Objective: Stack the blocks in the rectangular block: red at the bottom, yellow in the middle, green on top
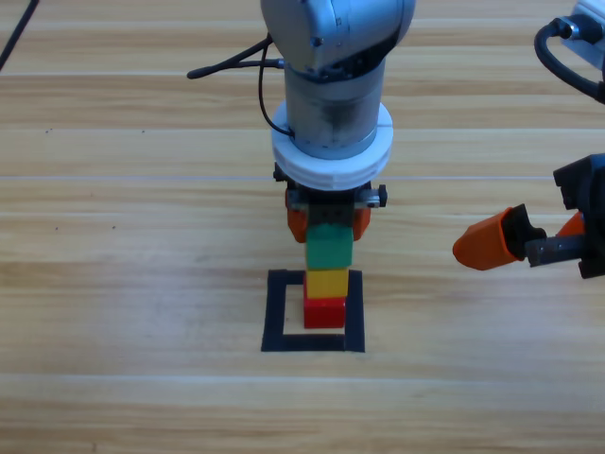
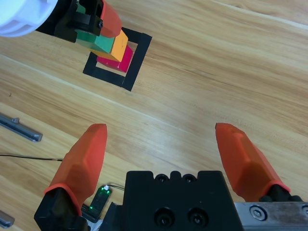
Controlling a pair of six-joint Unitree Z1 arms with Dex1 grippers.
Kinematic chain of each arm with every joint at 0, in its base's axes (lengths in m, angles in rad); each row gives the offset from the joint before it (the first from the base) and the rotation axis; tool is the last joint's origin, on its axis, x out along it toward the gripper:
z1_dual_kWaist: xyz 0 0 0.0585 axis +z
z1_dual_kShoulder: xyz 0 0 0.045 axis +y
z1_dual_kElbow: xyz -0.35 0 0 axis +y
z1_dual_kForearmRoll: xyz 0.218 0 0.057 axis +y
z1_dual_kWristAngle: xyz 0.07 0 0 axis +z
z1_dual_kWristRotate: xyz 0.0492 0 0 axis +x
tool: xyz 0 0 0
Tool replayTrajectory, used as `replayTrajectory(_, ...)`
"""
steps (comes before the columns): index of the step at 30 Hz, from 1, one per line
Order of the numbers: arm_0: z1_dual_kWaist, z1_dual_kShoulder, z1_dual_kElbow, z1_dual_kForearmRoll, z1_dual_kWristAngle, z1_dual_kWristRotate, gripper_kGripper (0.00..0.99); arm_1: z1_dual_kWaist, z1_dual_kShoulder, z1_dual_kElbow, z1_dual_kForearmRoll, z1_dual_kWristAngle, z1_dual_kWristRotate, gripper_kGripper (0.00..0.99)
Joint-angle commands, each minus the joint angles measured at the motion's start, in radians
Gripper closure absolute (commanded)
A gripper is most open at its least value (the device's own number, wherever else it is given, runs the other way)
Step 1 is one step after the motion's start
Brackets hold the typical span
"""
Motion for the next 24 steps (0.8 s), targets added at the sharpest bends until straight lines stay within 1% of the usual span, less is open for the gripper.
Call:
replayTrajectory(1,-0.026,0.072,0.008,0.002,0.012,0.001,0.975,-0.033,0.041,0.028,-0.028,0.005,0.001,0.000)
replayTrajectory(14,-0.026,0.082,0.001,0.002,0.012,0.006,0.973,-0.033,0.041,0.026,-0.030,0.005,0.001,0.000)
replayTrajectory(16,-0.026,0.084,-0.002,0.002,0.014,0.009,0.933,-0.033,0.041,0.026,-0.028,0.005,0.001,0.000)
replayTrajectory(17,-0.026,0.084,-0.004,0.002,0.014,0.009,0.893,-0.033,0.041,0.026,-0.028,0.005,0.001,0.000)
replayTrajectory(18,-0.026,0.084,-0.008,0.002,0.014,0.010,0.830,-0.033,0.041,0.026,-0.028,0.005,0.001,0.000)
replayTrajectory(19,-0.026,0.084,-0.012,0.002,0.014,0.012,0.748,-0.033,0.041,0.026,-0.028,0.007,0.001,0.000)
replayTrajectory(21,-0.026,0.084,-0.018,0.002,0.014,0.012,0.547,-0.033,0.041,0.026,-0.028,0.007,0.001,0.000)
replayTrajectory(23,-0.026,0.082,-0.019,0.002,0.017,0.012,0.284,-0.033,0.041,0.026,-0.028,0.007,0.001,0.000)
replayTrajectory(24,-0.026,0.081,-0.019,0.003,0.018,0.012,0.191,-0.033,0.041,0.026,-0.028,0.007,0.001,0.000)
